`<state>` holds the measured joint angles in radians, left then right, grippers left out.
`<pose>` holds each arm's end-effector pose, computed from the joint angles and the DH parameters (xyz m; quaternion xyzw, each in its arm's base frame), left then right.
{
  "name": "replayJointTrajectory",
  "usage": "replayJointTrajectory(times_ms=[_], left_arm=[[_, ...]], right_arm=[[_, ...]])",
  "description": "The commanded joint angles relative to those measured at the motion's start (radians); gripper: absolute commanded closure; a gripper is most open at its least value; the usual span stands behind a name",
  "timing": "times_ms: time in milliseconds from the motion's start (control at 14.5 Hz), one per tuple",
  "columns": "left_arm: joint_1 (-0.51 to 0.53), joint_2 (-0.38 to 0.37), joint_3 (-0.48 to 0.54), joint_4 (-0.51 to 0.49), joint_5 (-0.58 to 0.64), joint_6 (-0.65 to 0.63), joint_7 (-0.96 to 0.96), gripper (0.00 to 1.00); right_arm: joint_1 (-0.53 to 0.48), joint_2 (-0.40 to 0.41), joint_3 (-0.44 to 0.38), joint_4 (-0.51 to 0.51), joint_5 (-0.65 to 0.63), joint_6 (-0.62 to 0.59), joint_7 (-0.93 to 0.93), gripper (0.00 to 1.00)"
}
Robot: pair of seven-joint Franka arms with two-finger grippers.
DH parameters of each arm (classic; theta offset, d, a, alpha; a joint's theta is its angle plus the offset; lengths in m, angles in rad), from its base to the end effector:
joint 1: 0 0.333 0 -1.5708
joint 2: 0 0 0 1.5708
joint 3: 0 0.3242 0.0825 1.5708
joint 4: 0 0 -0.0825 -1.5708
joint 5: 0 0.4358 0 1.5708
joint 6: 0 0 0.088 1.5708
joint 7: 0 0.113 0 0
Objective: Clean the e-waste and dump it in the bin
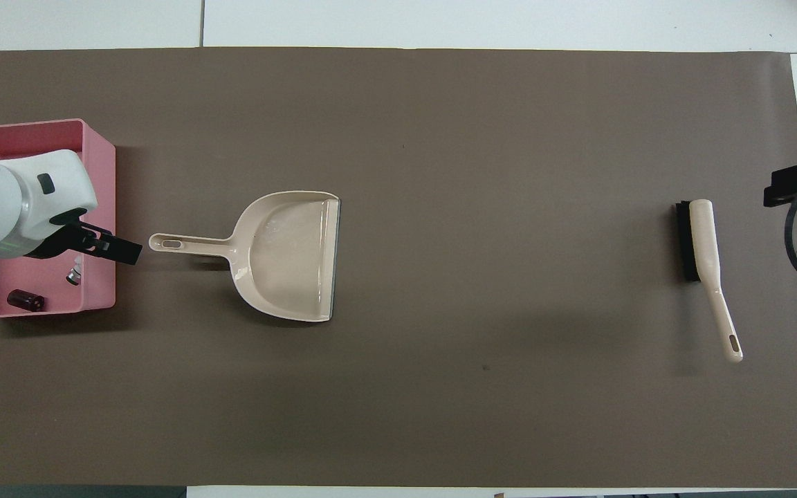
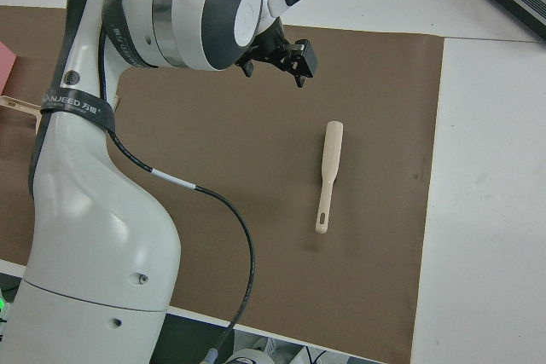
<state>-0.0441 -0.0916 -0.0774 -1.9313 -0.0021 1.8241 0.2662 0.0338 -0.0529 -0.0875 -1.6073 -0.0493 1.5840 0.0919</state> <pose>0.5764 -0.0717 0.5126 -0.9813 0.1922 0.0081 0.0019 0.5898 -0.0386 0.6404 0.9970 -0.0727 0.0151 0.0220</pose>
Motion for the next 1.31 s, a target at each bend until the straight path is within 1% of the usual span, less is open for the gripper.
replayJointTrajectory(times_ms=[0,138,207,345,414,483,690,828,966,1103,1172,1241], left_arm=[[0.016,0.047,0.007,0.129,-0.039,-0.089,-0.043,0.01],[0.018,0.049,0.008,0.14,-0.042,-0.088,-0.082,0.01],[0.0,0.046,0.024,0.146,-0.042,-0.089,-0.09,0.01],[-0.045,0.044,0.091,0.179,-0.041,-0.136,-0.099,0.01],[-0.051,0.047,0.117,0.204,-0.039,-0.173,-0.113,0.01],[-0.049,0.046,0.119,0.221,-0.036,-0.201,-0.139,0.01],[-0.037,0.018,0.12,0.23,-0.029,-0.262,-0.185,0.01],[-0.034,0.02,0.12,0.27,-0.021,-0.313,-0.185,0.01],[-0.031,0.032,0.12,0.325,-0.022,-0.351,-0.185,0.01],[-0.028,0.071,0.12,0.394,-0.024,-0.406,-0.185,0.01],[-0.016,0.087,0.117,0.423,-0.022,-0.422,-0.185,0.01],[0.018,0.102,0.102,0.449,-0.022,-0.43,-0.183,0.01]], right_arm=[[-0.003,-0.01,-0.003,-0.011,0.009,-0.012,-0.015,0.0],[-0.008,-0.012,-0.003,-0.013,0.009,-0.01,-0.015,0.0],[-0.008,-0.012,-0.003,-0.013,0.009,-0.012,-0.015,0.0],[-0.006,-0.012,-0.003,-0.013,0.009,-0.012,-0.015,0.0],[-0.006,-0.012,-0.003,-0.013,0.009,-0.012,-0.015,0.0],[-0.006,-0.012,-0.003,-0.013,0.009,-0.012,-0.015,0.0],[-0.006,-0.012,-0.003,-0.013,0.009,-0.012,-0.015,0.0],[-0.006,-0.012,-0.003,-0.013,0.009,-0.012,-0.015,0.0],[-0.006,-0.012,-0.003,-0.013,0.009,-0.012,-0.015,0.0],[-0.006,-0.012,-0.003,-0.013,0.009,-0.012,-0.015,0.0],[-0.006,-0.012,-0.003,-0.013,0.009,-0.012,-0.015,0.0],[-0.006,-0.012,-0.003,-0.013,0.009,-0.012,-0.015,0.0]])
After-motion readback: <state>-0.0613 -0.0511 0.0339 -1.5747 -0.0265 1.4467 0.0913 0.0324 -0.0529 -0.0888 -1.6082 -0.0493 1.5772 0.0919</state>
